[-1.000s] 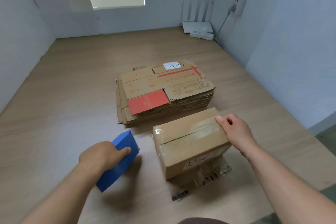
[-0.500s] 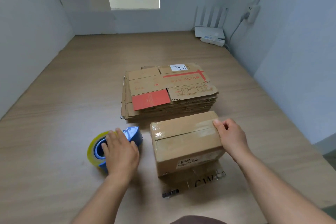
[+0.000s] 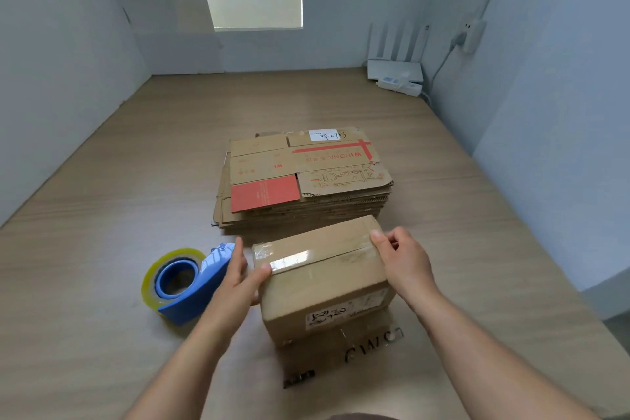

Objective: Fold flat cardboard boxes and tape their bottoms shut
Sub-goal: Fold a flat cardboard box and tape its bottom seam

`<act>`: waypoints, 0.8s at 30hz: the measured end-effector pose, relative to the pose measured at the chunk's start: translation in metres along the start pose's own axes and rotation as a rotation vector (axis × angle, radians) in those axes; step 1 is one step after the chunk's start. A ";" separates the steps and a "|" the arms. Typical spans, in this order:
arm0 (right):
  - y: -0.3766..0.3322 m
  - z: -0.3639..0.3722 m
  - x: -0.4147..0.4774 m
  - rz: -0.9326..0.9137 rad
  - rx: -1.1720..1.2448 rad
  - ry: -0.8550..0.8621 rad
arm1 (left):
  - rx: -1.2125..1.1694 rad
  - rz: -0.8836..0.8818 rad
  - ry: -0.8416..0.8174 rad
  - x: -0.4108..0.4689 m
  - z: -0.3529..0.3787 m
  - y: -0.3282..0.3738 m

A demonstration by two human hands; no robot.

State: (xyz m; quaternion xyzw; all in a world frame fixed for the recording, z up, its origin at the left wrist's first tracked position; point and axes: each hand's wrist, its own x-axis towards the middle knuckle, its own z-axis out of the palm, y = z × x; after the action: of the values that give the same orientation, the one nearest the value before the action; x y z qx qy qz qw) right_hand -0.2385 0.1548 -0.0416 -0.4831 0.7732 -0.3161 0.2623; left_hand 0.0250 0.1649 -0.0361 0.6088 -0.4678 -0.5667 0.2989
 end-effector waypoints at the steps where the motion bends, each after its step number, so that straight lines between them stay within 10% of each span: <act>1: -0.001 -0.004 0.007 -0.004 0.010 -0.041 | 0.078 -0.021 -0.091 -0.005 -0.009 -0.001; 7: -0.034 0.006 0.046 0.022 -0.100 -0.268 | 0.645 -0.023 -0.052 -0.040 0.014 -0.003; 24: -0.012 0.017 -0.061 -0.244 -0.318 -0.413 | 0.647 0.168 0.331 -0.064 0.083 -0.024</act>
State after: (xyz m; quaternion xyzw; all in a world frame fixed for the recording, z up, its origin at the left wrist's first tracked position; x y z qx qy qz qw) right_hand -0.1948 0.2027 -0.0378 -0.6617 0.6795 -0.1152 0.2951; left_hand -0.0444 0.2465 -0.0464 0.7144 -0.6165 -0.2572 0.2083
